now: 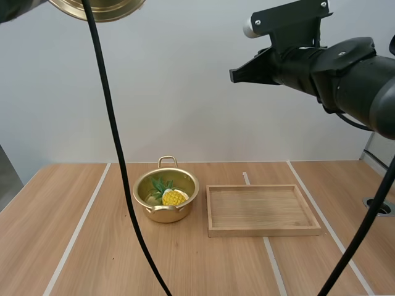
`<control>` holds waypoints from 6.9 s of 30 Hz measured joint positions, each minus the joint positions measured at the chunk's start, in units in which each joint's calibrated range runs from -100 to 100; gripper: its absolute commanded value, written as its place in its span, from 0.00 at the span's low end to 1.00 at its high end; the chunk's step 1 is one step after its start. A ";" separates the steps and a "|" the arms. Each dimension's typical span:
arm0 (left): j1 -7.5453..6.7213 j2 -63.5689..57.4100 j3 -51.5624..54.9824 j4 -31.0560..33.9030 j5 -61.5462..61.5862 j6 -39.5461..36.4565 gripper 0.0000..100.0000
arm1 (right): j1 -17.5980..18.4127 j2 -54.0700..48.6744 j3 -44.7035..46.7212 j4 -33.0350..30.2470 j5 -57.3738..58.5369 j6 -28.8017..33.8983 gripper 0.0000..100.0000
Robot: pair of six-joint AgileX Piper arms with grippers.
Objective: Open the pot, put the pineapple inside, and close it
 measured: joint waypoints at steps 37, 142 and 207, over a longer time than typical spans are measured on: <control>0.00 0.00 0.00 0.00 0.00 0.00 0.00 | -0.84 -26.82 24.84 -23.56 2.30 26.95 0.00; 0.00 0.00 0.00 0.00 0.00 0.00 0.00 | -0.84 -50.46 61.81 -58.79 9.67 59.96 0.00; 0.00 40.58 14.80 -5.48 38.76 16.89 0.00 | -0.84 -50.46 61.81 -58.79 9.67 59.96 0.00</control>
